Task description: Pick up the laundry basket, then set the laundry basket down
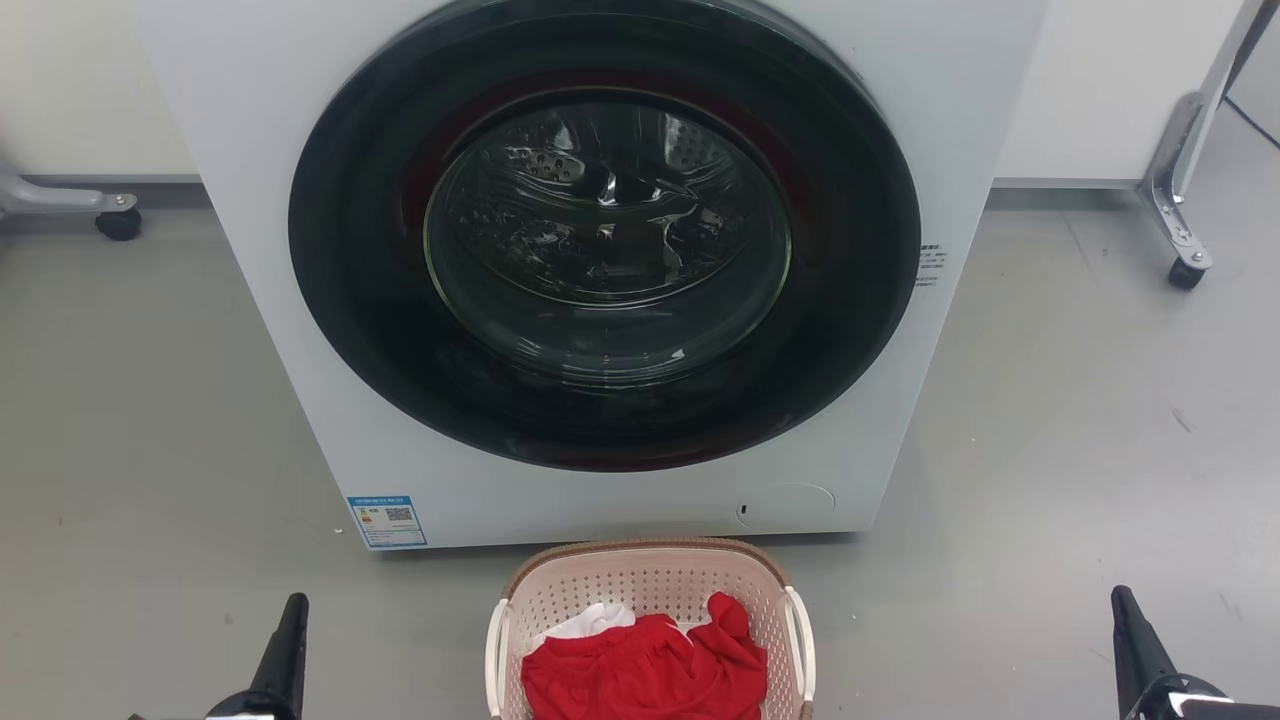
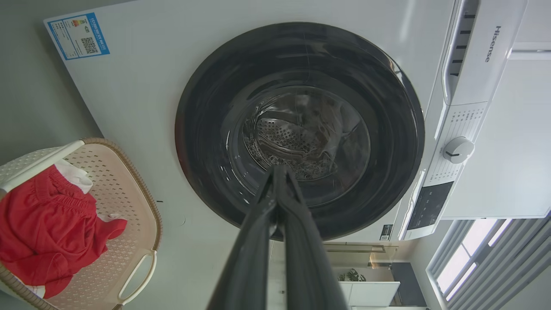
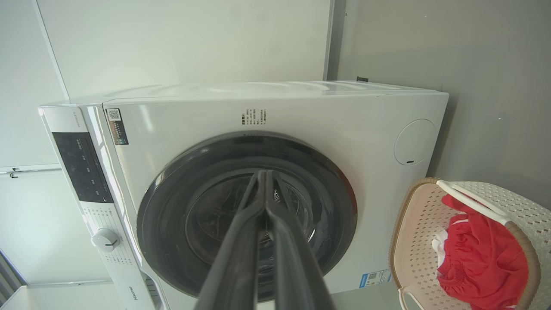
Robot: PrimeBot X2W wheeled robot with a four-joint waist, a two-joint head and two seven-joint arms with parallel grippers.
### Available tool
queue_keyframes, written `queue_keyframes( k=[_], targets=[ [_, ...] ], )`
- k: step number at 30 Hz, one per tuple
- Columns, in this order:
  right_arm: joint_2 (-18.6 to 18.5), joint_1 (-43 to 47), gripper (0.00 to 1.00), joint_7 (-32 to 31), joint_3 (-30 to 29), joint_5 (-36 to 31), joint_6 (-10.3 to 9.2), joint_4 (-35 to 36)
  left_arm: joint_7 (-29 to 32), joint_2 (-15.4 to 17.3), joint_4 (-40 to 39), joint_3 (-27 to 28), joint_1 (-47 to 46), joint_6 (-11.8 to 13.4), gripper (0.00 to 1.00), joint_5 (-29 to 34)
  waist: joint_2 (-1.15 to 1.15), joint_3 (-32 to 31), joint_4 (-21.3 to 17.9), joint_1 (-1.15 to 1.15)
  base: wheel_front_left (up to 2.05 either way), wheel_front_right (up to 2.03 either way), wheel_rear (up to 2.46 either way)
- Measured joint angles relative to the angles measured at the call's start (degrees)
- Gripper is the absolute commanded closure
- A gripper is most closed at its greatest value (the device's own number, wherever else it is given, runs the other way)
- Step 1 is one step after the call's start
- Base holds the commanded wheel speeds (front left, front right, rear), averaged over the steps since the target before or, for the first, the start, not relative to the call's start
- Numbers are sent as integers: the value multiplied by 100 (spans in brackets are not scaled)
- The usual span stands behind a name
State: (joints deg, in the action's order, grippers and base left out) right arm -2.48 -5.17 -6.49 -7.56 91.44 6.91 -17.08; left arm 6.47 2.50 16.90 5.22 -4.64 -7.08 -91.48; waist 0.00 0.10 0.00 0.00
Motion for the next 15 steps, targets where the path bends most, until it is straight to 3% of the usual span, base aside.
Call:
queue_keyframes(
  k=[15],
  targets=[
    [1, -9, 100, 0, -2, 0, 0, -1, 0, -3, 5, 2, -1, 0, 100, -15, 0, 0, 0, -1, 0, 0, 0]
  ],
)
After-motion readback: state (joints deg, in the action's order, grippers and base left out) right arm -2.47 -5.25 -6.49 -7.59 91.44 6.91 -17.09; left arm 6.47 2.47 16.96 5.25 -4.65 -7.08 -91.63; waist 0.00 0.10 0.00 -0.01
